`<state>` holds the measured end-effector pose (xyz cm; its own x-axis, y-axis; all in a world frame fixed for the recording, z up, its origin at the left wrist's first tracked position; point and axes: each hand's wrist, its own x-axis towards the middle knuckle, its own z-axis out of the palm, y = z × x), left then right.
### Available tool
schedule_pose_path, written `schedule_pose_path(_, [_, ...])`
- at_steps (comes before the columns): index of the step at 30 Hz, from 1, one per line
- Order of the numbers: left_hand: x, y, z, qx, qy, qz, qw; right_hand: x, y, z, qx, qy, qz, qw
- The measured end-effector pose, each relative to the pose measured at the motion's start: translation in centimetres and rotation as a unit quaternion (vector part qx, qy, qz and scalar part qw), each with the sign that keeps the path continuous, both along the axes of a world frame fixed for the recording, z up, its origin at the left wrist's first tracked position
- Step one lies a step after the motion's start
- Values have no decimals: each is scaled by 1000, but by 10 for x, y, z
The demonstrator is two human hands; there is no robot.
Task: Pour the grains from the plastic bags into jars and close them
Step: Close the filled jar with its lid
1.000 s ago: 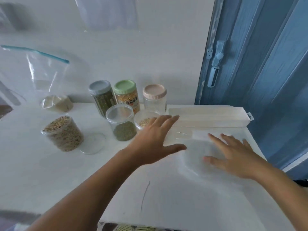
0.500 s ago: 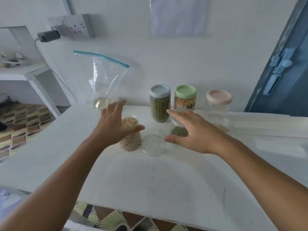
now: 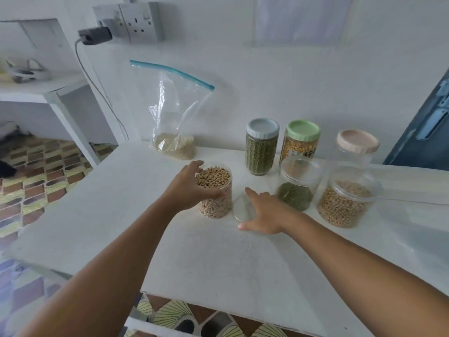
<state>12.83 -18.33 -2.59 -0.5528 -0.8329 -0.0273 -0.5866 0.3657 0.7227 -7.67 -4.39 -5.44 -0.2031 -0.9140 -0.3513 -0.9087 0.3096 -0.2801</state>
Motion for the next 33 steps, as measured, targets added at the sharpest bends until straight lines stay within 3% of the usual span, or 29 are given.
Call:
schedule_pose_path(7, [-1, -2, -3, 23, 9, 10, 1000, -5, 0, -13, -87, -51, -30, 994])
schedule_pose_path(19, [-1, -5, -8, 77, 28, -3, 997, -13, 0, 24, -214, -116, -23, 970])
schedule_pose_path(25, [2, -18, -6, 72, 17, -50, 996, -13, -27, 55, -241, -159, -21, 957])
schedule_pose_path(33, [8, -32, -7, 75, 25, -96, 992, 8, -67, 85, -188, -207, -2, 960])
